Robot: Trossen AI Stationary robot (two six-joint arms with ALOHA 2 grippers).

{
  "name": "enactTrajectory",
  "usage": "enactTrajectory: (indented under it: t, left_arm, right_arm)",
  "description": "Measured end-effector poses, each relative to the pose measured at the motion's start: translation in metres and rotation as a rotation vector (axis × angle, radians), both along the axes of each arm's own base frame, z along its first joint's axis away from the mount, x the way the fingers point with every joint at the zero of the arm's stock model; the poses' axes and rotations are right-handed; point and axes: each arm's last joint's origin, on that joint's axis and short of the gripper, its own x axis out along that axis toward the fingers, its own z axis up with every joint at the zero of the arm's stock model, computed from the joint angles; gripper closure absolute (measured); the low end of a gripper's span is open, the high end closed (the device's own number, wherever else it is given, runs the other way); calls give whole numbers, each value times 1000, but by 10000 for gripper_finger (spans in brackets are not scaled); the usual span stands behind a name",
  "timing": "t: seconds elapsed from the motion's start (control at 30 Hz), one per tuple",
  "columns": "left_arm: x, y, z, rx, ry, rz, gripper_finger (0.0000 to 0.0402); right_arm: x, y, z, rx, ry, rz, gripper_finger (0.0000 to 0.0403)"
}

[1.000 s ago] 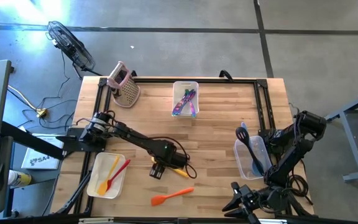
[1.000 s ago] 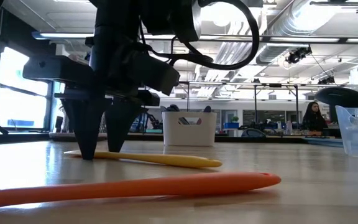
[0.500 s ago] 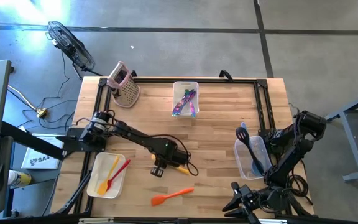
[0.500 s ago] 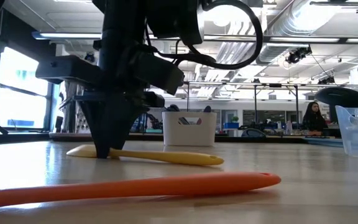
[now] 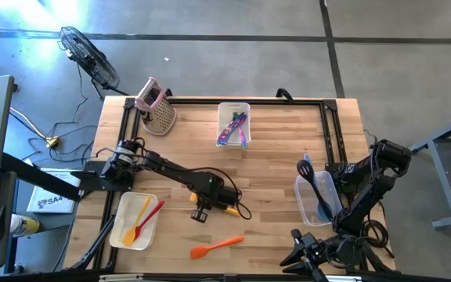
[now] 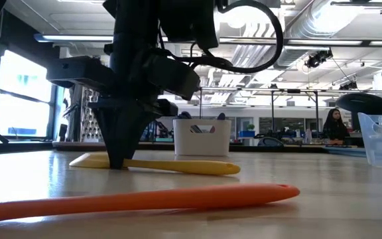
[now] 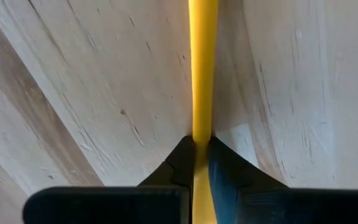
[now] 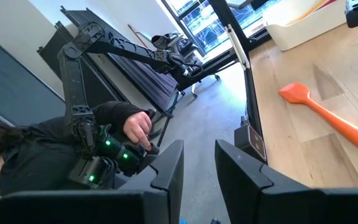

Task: Pick & Place Kitchen Items
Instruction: Put the yellow spatula into the left white bin

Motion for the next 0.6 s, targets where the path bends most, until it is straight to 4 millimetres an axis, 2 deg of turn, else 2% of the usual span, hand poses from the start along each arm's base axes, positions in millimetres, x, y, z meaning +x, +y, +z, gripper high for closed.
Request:
enactTrajectory:
  t: [0.4,0.6]
  left_arm:
    - [-1,1,0,73,-3,69,388]
    - [-3,-13,9,187,-36,71,389]
  right_arm:
    - [0,0,-1,-9,4,0,319]
    - [0,0,-3,-34,18,0,319]
